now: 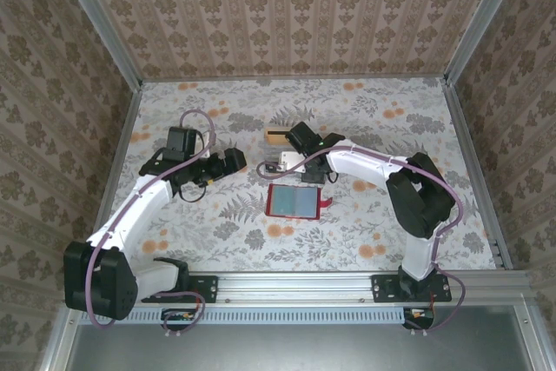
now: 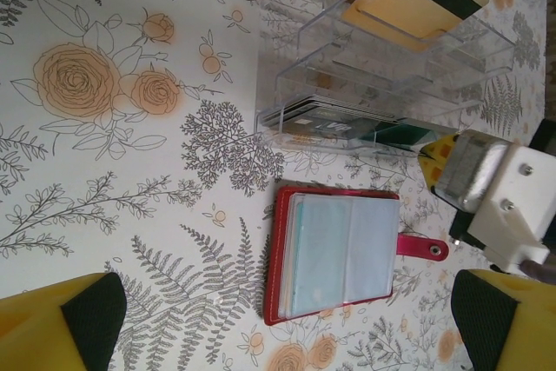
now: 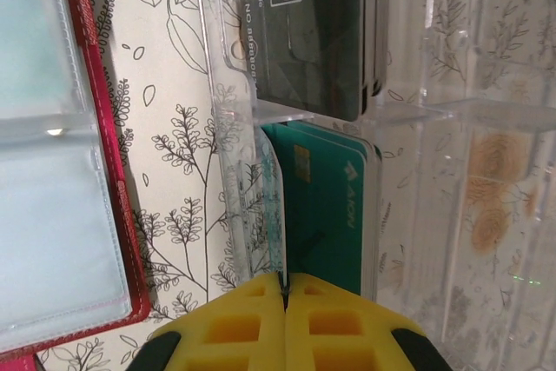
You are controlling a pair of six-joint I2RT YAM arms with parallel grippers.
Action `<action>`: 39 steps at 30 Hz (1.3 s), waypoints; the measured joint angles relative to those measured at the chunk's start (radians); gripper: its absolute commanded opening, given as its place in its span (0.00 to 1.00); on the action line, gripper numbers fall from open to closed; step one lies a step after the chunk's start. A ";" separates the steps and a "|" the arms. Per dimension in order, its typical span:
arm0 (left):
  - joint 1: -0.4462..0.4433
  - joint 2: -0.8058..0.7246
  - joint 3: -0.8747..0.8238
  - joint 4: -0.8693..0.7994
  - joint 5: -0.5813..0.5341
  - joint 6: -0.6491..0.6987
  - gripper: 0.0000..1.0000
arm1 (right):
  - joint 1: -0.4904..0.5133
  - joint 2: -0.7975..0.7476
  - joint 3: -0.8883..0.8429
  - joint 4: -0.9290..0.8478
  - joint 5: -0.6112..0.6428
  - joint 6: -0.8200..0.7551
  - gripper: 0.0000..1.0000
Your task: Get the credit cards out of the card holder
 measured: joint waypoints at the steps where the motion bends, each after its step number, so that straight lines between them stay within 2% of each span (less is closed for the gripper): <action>1: 0.000 0.001 0.000 0.000 0.001 0.000 1.00 | 0.000 0.004 0.002 0.001 0.000 0.002 0.06; 2: 0.000 0.002 0.000 0.000 0.003 0.000 1.00 | 0.000 0.004 0.003 0.003 0.000 0.004 0.11; 4: 0.000 0.003 0.000 0.000 0.006 0.000 1.00 | 0.000 0.006 0.004 0.003 0.000 0.009 0.15; 6: 0.000 0.003 0.000 0.000 0.008 0.000 1.00 | 0.000 0.009 0.004 0.005 0.002 0.015 0.25; 7: 0.000 0.003 0.000 0.000 0.008 0.000 1.00 | 0.000 0.013 0.004 0.009 0.005 0.021 0.26; 19: 0.000 0.010 0.000 0.001 0.034 0.000 1.00 | -0.002 0.022 0.004 0.063 0.085 0.027 0.26; 22: 0.000 0.010 0.000 0.002 0.034 0.000 1.00 | -0.003 0.022 0.005 0.072 0.098 0.027 0.23; 34: 0.000 0.010 0.000 0.006 0.035 0.000 1.00 | -0.005 0.022 0.008 0.072 0.109 0.030 0.30; 37: 0.000 0.010 0.000 0.008 0.034 0.000 1.00 | -0.005 0.022 0.008 0.072 0.110 0.031 0.27; 39: 0.000 0.010 0.000 0.008 0.035 0.000 1.00 | -0.005 0.022 0.008 0.071 0.109 0.031 0.22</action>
